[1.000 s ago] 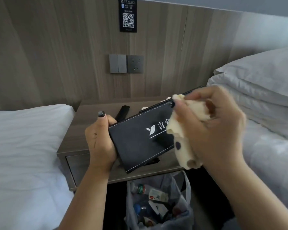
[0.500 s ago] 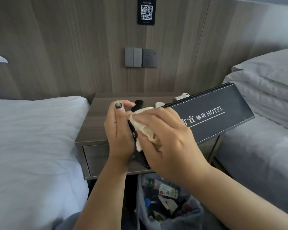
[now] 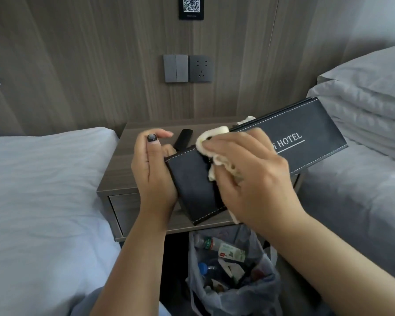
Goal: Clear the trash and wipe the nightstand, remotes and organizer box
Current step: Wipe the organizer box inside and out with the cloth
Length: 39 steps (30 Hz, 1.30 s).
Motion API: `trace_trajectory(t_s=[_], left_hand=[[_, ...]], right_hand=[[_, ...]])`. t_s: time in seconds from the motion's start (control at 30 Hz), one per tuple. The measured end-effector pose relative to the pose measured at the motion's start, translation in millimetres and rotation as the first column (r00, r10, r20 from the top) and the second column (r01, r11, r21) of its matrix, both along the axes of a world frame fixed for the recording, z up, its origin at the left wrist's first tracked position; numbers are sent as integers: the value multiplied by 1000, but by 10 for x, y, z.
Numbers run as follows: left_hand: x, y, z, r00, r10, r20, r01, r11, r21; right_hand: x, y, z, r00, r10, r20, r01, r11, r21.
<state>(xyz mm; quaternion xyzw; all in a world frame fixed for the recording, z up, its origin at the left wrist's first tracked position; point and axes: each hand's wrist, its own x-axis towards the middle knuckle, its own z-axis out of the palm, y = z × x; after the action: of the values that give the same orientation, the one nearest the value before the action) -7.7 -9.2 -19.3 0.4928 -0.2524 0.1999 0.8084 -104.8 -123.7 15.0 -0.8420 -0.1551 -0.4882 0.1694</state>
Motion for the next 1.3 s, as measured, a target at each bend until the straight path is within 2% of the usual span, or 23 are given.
trace_trajectory(t_s=[0.07,0.1,0.2,0.3,0.37,0.47,0.53,0.57,0.63,0.7,0.77,0.83,0.9,1.0,1.07,1.13,1.2,1.3], left_hand=[[23,-6,17,1000,13,-3,-13,1000,-1],[10,-7,30,1000,17,2,-17,1000,-1],[-47,9,72,994,103,-27,-101,993,59],[-75,11,92,996,87,-36,-84,994,71],[-55,7,74,998,46,-31,-45,998,46],[-34,0,66,998,29,-48,-27,999,47],[-18,-3,76,998,30,-63,-27,999,45],[-15,-7,87,997,32,-65,-29,999,42],[-26,-16,106,997,45,-62,-43,998,39],[-67,-22,129,993,89,-72,-85,994,63],[-90,-13,140,993,92,-69,-86,994,74],[-63,-5,134,995,73,-63,-68,994,82],[-37,-7,130,995,68,-68,-62,994,85],[-34,-17,133,996,63,-61,-58,995,86],[-25,-20,129,997,60,-48,-55,994,92],[-14,-19,130,998,60,-31,-56,993,101],[-12,-13,130,998,56,-36,-52,994,97],[-22,-15,125,997,56,-60,-50,995,88]], right_hand=[[8,26,-11,993,-111,43,106,990,93],[-6,88,-54,993,-103,50,100,992,74],[-117,309,-254,998,62,-24,-64,996,-55],[-211,221,-301,994,98,-46,-101,993,-58],[-228,43,-287,1000,10,18,-10,1000,1],[-158,-211,-187,974,-213,81,199,967,159],[-86,-160,-130,960,-266,89,243,947,211],[-60,-74,-125,965,-243,98,222,957,187],[-44,155,-172,991,-94,96,87,994,67],[-75,313,-226,999,37,26,-36,999,-16],[-84,218,-205,996,84,3,-84,996,-41],[-80,-8,-167,999,15,45,-15,1000,4],[-72,-281,-111,987,-143,76,136,987,91],[-42,-527,-9,935,-347,70,319,911,261],[11,-453,22,914,-399,74,362,885,293],[55,-213,6,936,-335,102,310,929,202],[57,59,-57,981,-168,96,161,984,70],[14,142,-82,998,-4,59,7,999,-49]])
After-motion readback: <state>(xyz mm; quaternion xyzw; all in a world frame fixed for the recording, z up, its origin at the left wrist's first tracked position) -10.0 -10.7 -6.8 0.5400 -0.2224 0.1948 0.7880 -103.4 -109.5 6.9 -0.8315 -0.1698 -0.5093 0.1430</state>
